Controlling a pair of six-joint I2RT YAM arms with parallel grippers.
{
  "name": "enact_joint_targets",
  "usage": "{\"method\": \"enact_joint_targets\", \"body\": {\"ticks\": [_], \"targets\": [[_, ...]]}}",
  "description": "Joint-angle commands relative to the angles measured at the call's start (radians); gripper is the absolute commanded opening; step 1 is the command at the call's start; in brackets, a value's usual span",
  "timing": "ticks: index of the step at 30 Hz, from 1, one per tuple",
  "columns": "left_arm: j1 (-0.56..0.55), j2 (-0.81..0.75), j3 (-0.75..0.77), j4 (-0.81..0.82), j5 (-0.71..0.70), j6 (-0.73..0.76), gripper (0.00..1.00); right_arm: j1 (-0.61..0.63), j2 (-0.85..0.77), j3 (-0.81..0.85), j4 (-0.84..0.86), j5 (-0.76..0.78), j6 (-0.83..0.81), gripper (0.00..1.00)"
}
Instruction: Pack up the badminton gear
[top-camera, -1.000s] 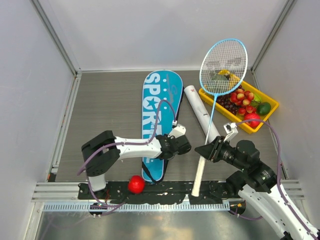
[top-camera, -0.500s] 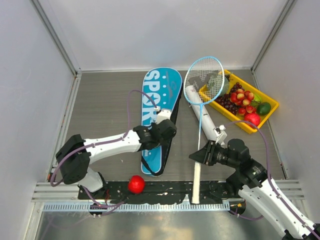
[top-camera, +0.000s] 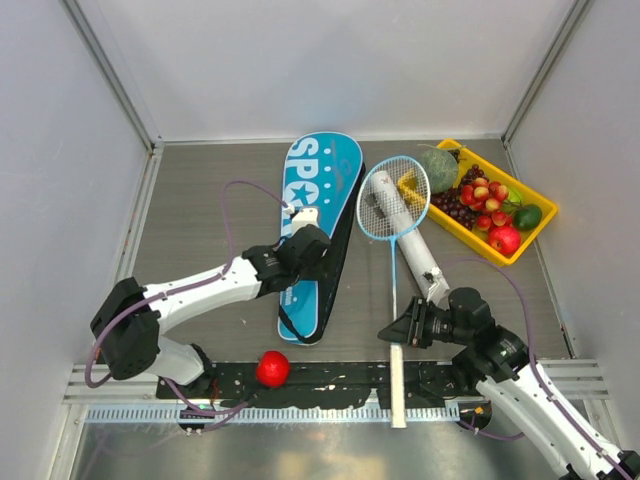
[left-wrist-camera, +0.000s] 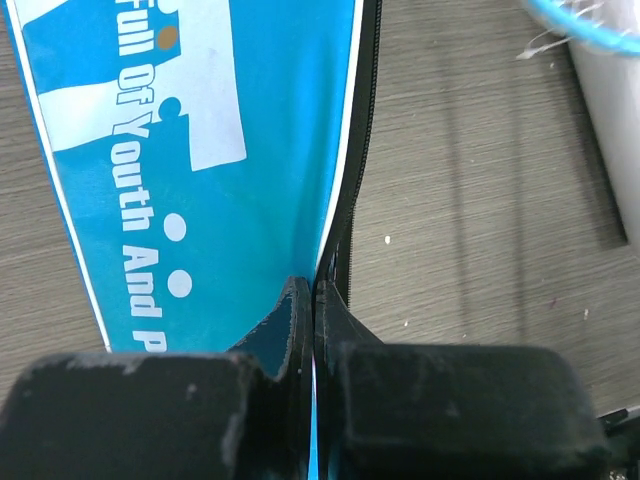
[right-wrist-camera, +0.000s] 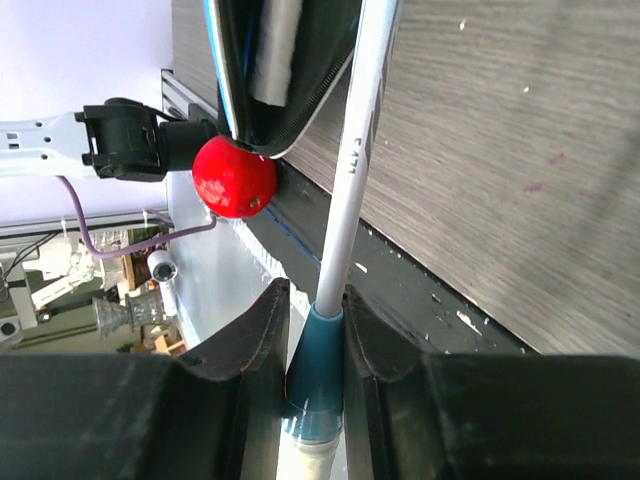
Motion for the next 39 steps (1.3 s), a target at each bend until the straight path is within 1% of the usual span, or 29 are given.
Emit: {"method": "enact_joint_targets", "body": {"ticks": [1, 5, 9, 10, 15, 17, 22, 26, 31, 32, 36, 39], "targets": [[0.012, -0.076, -0.019, 0.098, 0.017, -0.043, 0.0, -0.002, -0.023, -0.021, 0.063, -0.066, 0.047, 0.05], [0.016, -0.09, -0.023, 0.096, 0.018, -0.046, 0.0, 0.0, -0.015, -0.09, 0.191, -0.145, 0.137, 0.05], [0.016, -0.102, -0.029, 0.109, 0.029, -0.05, 0.0, -0.002, 0.022, -0.105, 0.276, -0.162, 0.153, 0.05], [0.016, -0.107, -0.037, 0.118, 0.033, -0.05, 0.0, -0.002, 0.049, -0.108, 0.299, -0.175, 0.159, 0.05], [0.016, -0.121, -0.06, 0.151, 0.053, -0.051, 0.0, -0.002, 0.167, -0.133, 0.516, -0.239, 0.213, 0.05], [0.016, -0.121, -0.072, 0.164, 0.064, -0.051, 0.0, -0.002, 0.209, -0.124, 0.547, -0.256, 0.214, 0.05], [0.016, -0.127, -0.112, 0.212, 0.093, -0.047, 0.0, -0.002, 0.299, -0.115, 0.722, -0.293, 0.239, 0.05], [0.016, -0.137, -0.138, 0.249, 0.124, -0.043, 0.0, -0.002, 0.364, -0.092, 0.801, -0.321, 0.254, 0.06], [0.016, -0.157, -0.154, 0.29, 0.165, -0.024, 0.0, -0.002, 0.5, -0.055, 0.888, -0.321, 0.247, 0.05], [0.016, -0.157, -0.155, 0.295, 0.176, -0.02, 0.0, -0.002, 0.52, -0.04, 0.915, -0.316, 0.239, 0.05], [0.016, -0.17, -0.164, 0.315, 0.216, -0.008, 0.0, -0.002, 0.658, 0.028, 0.939, -0.281, 0.175, 0.05], [0.016, -0.173, -0.177, 0.329, 0.237, 0.007, 0.0, -0.002, 0.746, 0.072, 0.98, -0.285, 0.145, 0.05]]}}
